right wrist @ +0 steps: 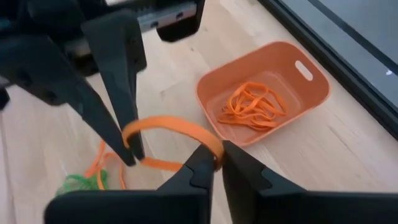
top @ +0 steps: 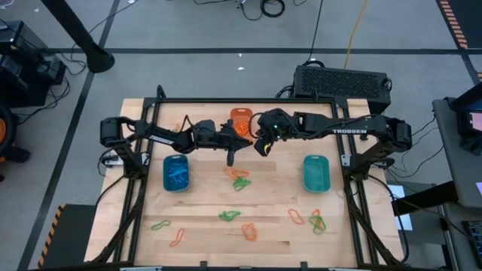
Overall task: Sort rubber bands into baskets
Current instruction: Put the orange rubber band into the orange bin
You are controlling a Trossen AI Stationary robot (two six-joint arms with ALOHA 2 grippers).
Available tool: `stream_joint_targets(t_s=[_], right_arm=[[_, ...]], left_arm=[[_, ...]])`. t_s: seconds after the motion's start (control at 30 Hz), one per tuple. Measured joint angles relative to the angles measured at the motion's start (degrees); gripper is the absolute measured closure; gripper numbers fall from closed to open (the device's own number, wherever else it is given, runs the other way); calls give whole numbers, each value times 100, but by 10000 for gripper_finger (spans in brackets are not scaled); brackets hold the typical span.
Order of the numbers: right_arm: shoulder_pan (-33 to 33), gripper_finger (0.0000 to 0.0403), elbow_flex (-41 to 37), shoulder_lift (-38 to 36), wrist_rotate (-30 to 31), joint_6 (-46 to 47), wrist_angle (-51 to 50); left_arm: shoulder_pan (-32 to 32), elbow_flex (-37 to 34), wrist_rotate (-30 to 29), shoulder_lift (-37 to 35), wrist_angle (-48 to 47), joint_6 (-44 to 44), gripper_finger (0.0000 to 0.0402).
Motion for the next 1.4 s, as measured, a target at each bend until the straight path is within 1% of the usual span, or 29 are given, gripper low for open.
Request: stream_joint_targets(t_s=[0.13,0.27,0.4,0.47,0.6,0.77,0.9,1.03,1.1,1.23,1.33,1.4], right_arm=[[0,344,0,0,20,-160,-38],[-4,304,0,0,22,-314,-87],[-4,268,0,0,47,-432,-360],[-4,253,0,0,198,-434,-530],[-4,233,-7,0,720,-359,-876],[0,225,-342,4,789,-286,-847],[0,227,-692,4,776,-172,-631],[0,227,-881,4,775,-130,-435],[0,227,-916,4,775,-110,-401],[13,227,-927,4,775,-109,-390],[57,227,-927,4,776,-140,-386],[100,227,-927,4,776,-229,-362]], left_arm=[[0,-2,-8,0,-30,4,396],[2,-2,-241,0,-156,0,397],[41,-4,-414,0,-203,0,398],[99,-4,-566,0,-267,1,398],[314,-7,-909,0,-391,9,399],[728,-7,-1077,0,-664,-51,399],[1097,2,-1120,0,-987,-536,399],[1376,168,-1047,50,-1393,-789,400],[1467,389,-1024,111,-1728,-846,400],[1595,850,-625,387,-2529,-940,400],[1593,1084,-389,506,-2809,-907,400],[1587,1221,-358,525,-2897,-903,400]])
